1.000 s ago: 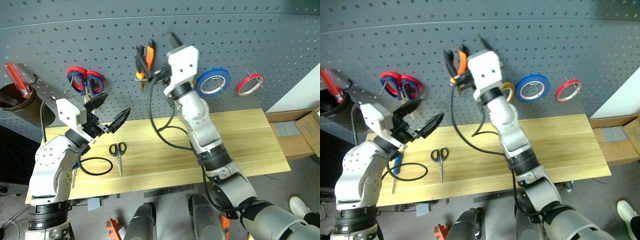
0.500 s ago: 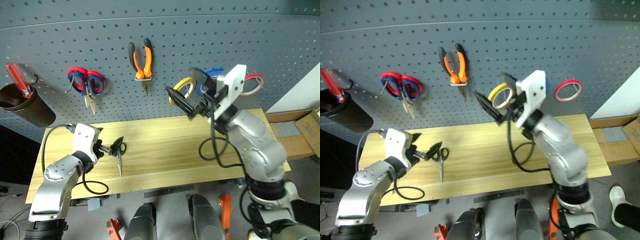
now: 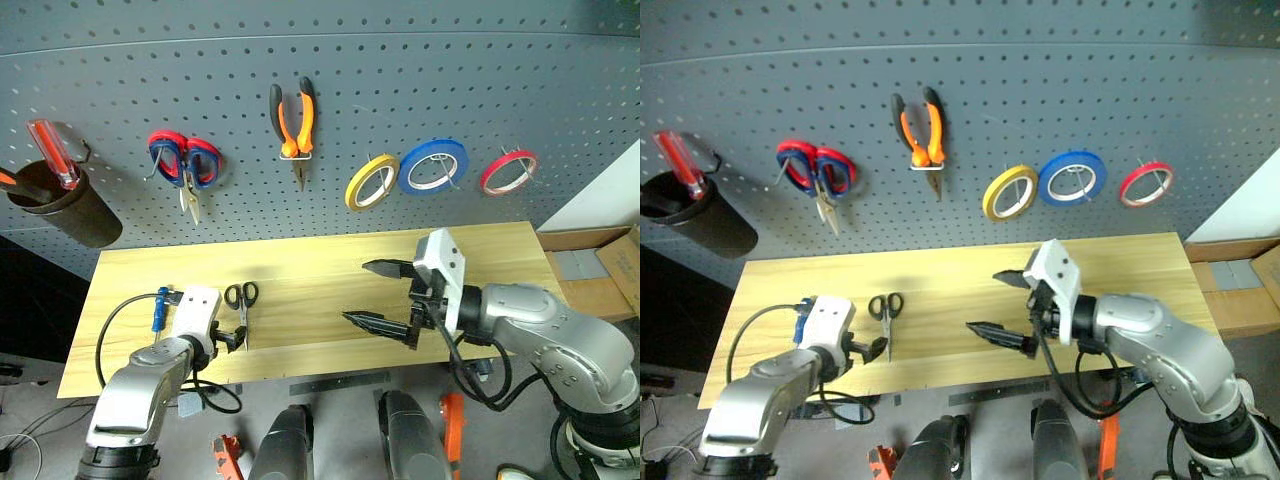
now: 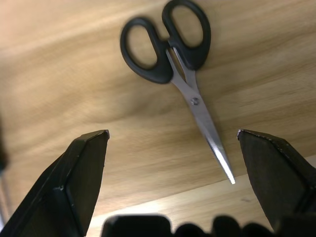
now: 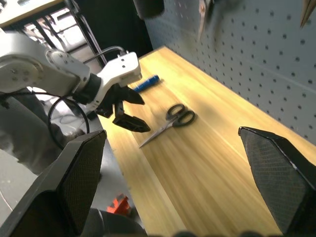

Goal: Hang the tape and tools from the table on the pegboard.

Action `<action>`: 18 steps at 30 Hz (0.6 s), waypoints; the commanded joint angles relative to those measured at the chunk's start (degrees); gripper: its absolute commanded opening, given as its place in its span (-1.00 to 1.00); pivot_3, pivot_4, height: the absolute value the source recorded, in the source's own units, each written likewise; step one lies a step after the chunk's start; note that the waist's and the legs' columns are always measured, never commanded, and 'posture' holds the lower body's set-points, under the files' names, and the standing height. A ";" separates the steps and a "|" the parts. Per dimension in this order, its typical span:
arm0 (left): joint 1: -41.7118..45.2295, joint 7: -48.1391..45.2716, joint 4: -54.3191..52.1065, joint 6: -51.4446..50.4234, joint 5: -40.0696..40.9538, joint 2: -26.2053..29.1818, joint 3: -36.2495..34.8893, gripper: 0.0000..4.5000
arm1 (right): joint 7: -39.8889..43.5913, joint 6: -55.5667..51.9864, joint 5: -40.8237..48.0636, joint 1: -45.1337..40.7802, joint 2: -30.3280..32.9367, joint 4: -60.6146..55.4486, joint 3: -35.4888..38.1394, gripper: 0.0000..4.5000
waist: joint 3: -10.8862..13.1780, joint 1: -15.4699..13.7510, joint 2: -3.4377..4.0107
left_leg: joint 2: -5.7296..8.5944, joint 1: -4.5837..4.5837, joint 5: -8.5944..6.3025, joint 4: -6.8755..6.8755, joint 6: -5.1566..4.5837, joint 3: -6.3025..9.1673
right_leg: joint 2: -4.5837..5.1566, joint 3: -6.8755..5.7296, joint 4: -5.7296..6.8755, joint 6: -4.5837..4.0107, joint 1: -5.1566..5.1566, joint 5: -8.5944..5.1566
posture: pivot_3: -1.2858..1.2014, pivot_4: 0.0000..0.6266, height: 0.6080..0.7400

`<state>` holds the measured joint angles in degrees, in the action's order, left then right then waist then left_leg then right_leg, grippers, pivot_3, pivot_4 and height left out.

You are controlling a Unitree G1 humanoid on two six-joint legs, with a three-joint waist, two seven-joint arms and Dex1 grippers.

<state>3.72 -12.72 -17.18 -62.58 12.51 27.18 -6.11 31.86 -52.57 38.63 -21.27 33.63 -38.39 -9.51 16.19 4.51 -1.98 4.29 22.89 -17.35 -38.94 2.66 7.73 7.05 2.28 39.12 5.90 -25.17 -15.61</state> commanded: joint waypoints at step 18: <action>10.79 3.24 18.17 -0.10 -4.28 -4.96 3.03 0.75 | -0.78 -4.70 -1.97 -3.59 0.23 -1.76 -3.80 1.00 | 0.00 -0.81 -0.02 | 0.00 -0.05 0.00 0.01 0.00 0.00 | 0.04 0.00 -0.08 0.01 0.07 0.01 | -0.04 0.01 1.00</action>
<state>16.55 -9.49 -0.61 -61.60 8.97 22.28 -4.20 30.37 -57.25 36.79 -24.13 33.55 -37.83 -13.06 16.20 3.69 -2.00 4.29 22.82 -17.36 -38.94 2.65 7.73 7.08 2.28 39.04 5.91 -25.09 -15.60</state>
